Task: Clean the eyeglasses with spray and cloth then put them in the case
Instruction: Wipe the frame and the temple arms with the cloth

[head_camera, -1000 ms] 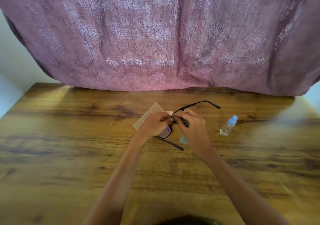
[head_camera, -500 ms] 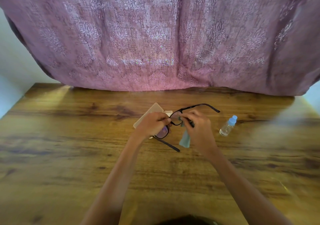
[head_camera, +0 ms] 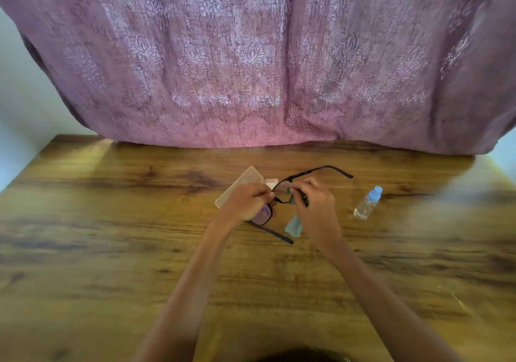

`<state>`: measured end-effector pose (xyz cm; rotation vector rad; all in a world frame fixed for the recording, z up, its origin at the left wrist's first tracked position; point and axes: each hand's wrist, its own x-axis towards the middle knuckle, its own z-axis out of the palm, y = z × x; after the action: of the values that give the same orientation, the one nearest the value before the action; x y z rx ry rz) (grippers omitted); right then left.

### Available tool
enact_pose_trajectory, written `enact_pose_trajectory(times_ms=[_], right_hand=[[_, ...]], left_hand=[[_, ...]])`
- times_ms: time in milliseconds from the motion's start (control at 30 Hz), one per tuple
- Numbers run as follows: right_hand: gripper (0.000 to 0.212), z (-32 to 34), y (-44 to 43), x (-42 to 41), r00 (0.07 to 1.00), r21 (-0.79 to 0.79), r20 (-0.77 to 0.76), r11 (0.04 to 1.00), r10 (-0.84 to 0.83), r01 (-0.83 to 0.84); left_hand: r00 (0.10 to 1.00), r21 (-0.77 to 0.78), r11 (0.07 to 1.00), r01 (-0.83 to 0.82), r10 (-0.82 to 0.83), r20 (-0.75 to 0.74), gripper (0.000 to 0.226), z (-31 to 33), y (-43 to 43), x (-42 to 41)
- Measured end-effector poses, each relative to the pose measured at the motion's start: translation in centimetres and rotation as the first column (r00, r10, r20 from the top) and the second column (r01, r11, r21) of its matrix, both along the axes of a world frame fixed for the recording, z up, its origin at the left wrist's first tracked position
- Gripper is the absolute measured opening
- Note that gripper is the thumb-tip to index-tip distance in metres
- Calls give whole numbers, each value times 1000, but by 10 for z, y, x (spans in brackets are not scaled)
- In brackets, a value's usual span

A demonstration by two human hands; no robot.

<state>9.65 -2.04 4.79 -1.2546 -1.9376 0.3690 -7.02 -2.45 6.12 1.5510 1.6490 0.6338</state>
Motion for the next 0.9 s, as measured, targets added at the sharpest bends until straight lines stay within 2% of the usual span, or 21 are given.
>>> enact_pose_trajectory(times_ms=[100, 267, 467, 733, 900], right_hand=[[12, 0, -1, -2, 1000, 11, 0, 1000, -5, 5], [12, 0, -7, -7, 992, -3, 39, 993, 117, -117], [12, 4, 1, -1, 1000, 24, -21, 999, -20, 20], [13, 3, -7, -9, 996, 6, 12, 996, 88, -88], [13, 5, 1, -6, 1000, 21, -8, 1000, 21, -20]], left_hand=[[1000, 1, 1000, -8, 8, 15, 22, 0, -1, 0], [1000, 2, 1000, -8, 8, -7, 22, 0, -1, 0], [1000, 9, 1000, 1, -1, 14, 23, 2, -2, 2], [1000, 4, 1000, 13, -13, 7, 22, 1, -1, 4], [1000, -2, 1000, 13, -13, 3, 22, 1, 0, 4]])
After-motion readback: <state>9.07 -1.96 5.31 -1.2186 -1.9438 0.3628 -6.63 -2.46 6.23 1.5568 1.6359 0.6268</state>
